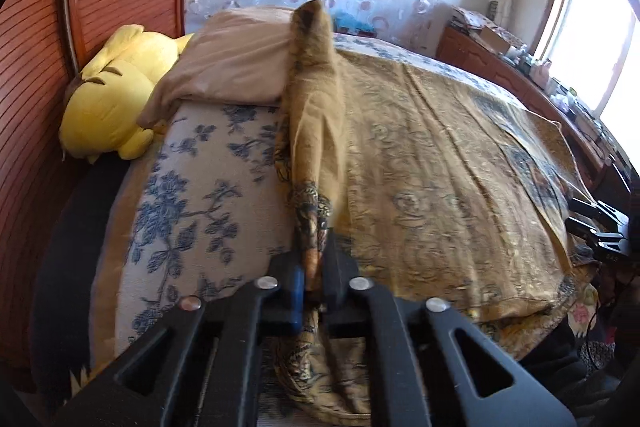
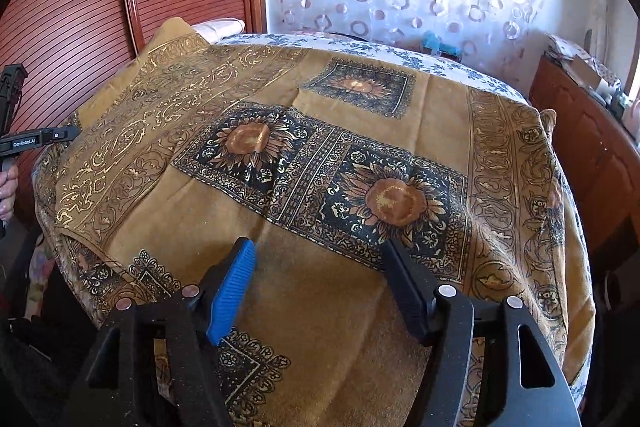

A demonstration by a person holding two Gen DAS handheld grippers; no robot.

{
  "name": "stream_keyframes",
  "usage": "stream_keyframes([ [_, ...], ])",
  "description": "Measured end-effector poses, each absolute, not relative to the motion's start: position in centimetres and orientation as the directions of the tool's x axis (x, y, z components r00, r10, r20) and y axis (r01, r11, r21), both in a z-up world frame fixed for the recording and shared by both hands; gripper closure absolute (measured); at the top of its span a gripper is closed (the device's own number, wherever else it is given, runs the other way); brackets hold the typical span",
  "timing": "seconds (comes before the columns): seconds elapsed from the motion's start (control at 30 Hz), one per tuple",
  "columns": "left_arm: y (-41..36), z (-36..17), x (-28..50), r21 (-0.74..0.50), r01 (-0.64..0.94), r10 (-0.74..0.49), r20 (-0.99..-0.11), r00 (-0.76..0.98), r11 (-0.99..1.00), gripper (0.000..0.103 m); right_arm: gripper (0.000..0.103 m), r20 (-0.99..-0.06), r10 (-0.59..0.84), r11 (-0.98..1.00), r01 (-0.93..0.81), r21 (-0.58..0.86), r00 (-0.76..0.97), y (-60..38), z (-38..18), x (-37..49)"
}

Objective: Fold small clothes
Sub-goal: 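Release the hem with the right tool while the left tool holds the sleeve, then fold the held sleeve over the shirt body with the left tool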

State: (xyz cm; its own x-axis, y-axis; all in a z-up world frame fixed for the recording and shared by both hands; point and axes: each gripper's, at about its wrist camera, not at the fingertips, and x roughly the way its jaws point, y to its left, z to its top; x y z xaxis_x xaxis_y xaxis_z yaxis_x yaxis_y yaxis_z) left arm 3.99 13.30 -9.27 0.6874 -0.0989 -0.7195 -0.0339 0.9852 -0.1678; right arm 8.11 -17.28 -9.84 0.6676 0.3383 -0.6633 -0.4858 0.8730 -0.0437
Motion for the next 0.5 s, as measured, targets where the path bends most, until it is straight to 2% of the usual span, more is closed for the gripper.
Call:
stream_keyframes([
  [0.23,8.1,-3.1,3.4,-0.169,0.132,-0.208,-0.607,0.767,0.977,0.098,0.035,-0.635,0.378,0.891,-0.451,0.052,0.674,-20.4,-8.3,7.4],
  [0.5,-3.0,2.1,8.2,-0.162,0.406,-0.422,-0.566,0.708,0.899,0.098,0.035,-0.571,0.326,0.929,-0.368,0.045,0.753,-26.0,-5.3,4.3],
])
